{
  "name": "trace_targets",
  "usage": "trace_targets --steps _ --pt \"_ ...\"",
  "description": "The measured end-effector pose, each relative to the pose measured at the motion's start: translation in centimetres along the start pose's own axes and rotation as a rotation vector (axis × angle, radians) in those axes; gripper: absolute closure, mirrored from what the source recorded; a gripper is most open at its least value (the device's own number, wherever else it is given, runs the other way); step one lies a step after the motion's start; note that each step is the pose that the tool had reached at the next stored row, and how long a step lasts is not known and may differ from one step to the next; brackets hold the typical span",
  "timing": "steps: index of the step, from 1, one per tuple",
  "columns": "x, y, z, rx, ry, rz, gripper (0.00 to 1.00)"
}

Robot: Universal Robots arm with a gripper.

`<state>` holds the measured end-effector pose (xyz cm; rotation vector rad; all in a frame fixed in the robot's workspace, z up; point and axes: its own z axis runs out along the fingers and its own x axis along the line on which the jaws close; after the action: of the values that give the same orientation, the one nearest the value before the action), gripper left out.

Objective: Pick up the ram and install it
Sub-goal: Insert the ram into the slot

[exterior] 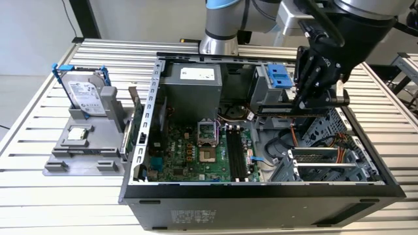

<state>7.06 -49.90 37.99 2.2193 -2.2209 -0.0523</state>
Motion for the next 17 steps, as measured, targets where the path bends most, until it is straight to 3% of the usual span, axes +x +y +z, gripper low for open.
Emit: trace_targets --steps 4,9,17 --pt "-0.68 1.37 0.14 0.0013 -0.0001 0.001 1.0" --pt "-1.75 2.27 0.22 0.0014 -0.0001 0.002 1.0" --pt "-3.8 2.82 0.27 0.0016 0.0 0.002 1.0"
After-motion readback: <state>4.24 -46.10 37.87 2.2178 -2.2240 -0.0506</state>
